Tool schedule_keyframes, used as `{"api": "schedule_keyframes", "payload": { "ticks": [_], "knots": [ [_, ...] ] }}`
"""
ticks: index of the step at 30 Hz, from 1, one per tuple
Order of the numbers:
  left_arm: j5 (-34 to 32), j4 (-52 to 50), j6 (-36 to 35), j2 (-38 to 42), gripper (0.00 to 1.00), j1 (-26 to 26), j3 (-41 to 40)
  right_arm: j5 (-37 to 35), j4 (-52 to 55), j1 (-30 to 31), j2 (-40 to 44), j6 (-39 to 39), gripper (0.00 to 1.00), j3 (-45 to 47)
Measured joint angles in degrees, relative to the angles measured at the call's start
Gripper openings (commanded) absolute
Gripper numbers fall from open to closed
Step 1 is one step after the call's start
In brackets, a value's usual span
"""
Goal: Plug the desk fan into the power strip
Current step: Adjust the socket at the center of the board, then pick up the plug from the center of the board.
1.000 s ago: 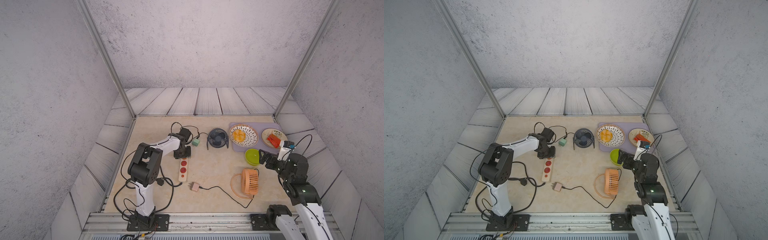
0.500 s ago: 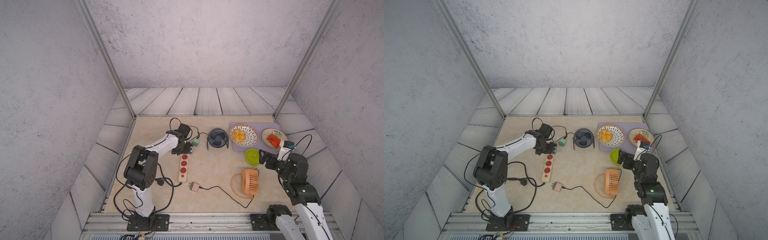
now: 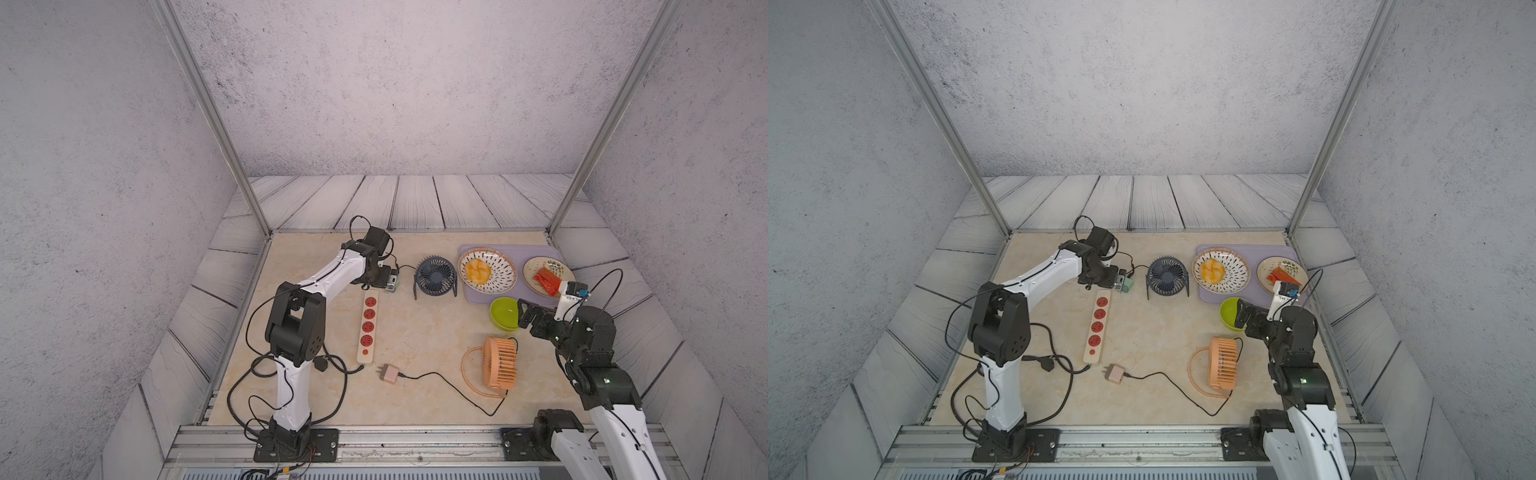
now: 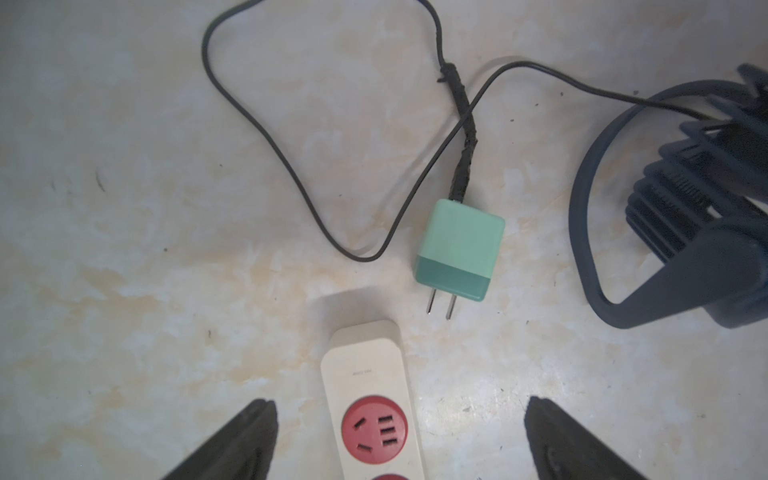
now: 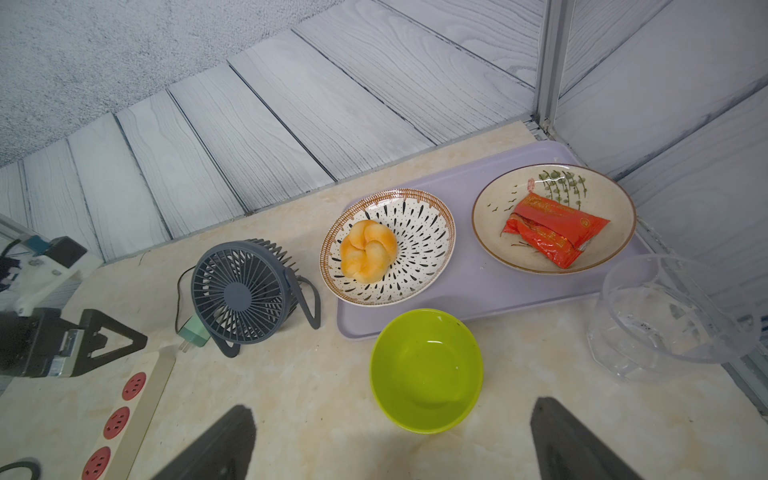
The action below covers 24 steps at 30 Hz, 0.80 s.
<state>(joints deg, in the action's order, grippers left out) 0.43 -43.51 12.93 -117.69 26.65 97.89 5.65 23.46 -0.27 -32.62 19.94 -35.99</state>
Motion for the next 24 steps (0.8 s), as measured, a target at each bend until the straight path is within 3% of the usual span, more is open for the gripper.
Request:
{"api": "schedule_keyframes", "payload": {
  "ticks": [16,24],
  "knots": [
    [-1.4,-2.3,-5.0,-13.3,0.93,4.7,10.2,0.0,0.0,0.0,0.3,0.0,0.99,0.1],
    [-2.9,-2.1,-6.9,-16.8,0.78,4.4,13.0,0.1,0.1,0.0,0.3,0.0,0.99,0.1]
  ]
}}
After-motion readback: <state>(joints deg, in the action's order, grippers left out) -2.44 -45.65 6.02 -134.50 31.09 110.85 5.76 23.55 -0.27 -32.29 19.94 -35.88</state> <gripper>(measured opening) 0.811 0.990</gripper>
